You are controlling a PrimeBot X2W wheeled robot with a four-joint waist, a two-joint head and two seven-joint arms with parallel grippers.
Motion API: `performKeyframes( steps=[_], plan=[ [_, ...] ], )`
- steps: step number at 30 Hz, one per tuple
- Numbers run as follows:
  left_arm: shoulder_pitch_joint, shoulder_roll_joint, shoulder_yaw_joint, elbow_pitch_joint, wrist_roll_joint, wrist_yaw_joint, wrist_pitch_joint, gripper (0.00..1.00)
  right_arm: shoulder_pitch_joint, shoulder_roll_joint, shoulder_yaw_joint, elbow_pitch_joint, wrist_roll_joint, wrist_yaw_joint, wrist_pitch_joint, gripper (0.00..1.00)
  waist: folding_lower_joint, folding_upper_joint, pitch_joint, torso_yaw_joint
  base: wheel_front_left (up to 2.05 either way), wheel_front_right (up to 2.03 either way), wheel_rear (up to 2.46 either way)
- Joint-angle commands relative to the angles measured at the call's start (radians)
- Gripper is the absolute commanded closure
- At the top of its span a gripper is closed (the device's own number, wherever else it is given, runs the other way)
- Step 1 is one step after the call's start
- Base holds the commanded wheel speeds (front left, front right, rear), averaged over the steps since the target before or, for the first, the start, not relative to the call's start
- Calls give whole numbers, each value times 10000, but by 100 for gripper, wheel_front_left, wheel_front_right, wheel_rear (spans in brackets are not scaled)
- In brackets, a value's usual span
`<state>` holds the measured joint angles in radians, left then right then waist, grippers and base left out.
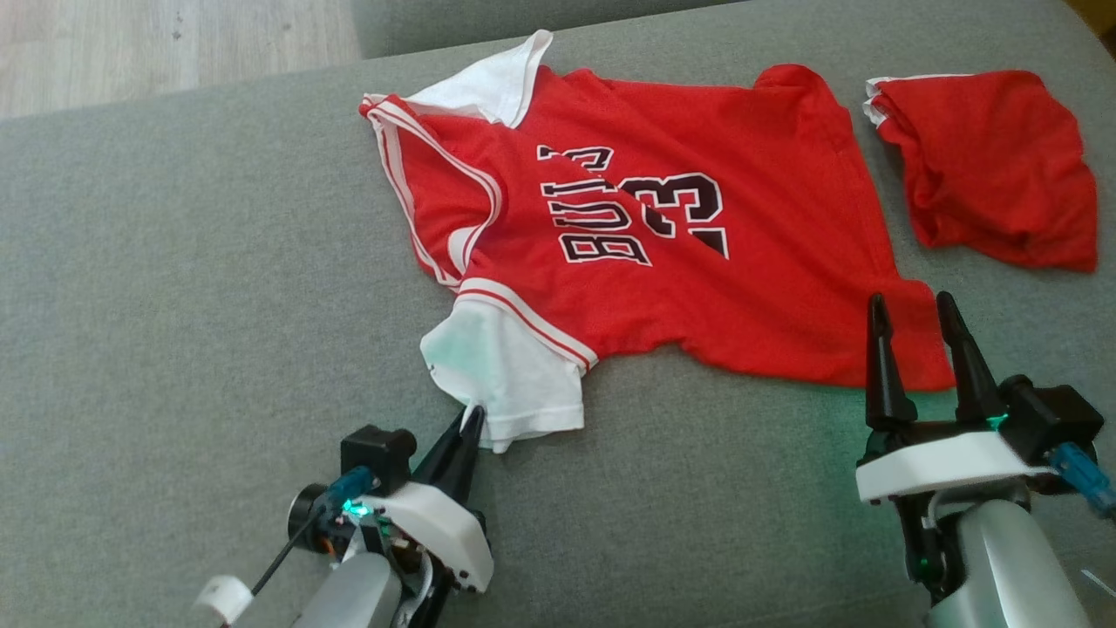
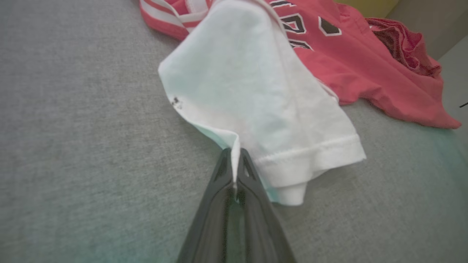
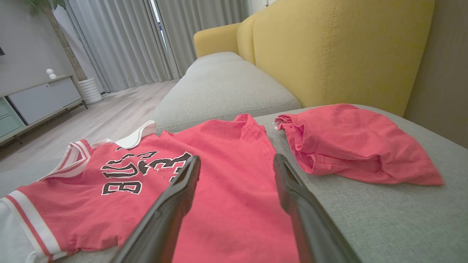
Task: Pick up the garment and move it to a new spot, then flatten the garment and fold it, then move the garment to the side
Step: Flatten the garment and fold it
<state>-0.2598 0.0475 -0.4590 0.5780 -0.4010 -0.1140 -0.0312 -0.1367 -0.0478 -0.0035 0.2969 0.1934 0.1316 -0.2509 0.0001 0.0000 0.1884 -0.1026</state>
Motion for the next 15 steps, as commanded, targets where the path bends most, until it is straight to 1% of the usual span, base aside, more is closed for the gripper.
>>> performKeyframes(
  steps=[1, 3, 9, 12, 15],
  plan=[
    [7, 60, 179, -212, -68, -37, -80, 100, -426, -24, 173, -243, -31, -9, -108, 0, -1, 0, -22, 2, 0, 0, 0],
    [-36, 107, 337, -393, -161, -15, -412, 100, -412, -24, 130, -184, -48, -9, -108, 0, -1, 0, -54, 29, 0, 0, 0],
    [-210, 251, 1012, -952, -284, 323, -1767, 100, -356, -24, 89, 381, -212, -9, -109, 0, -1, 0, -203, 219, 0, 0, 0],
    [-219, 299, 1382, -1339, -326, 441, -2128, 100, -375, -24, -21, 838, -300, -9, -72, 0, -1, 0, -257, 337, 0, 0, 0],
    [-134, 290, 1749, -1791, -357, 499, -2263, 100, -402, -24, -165, 1324, -297, -9, 125, 0, -1, 0, -276, 453, 0, 0, 0]
  ],
)
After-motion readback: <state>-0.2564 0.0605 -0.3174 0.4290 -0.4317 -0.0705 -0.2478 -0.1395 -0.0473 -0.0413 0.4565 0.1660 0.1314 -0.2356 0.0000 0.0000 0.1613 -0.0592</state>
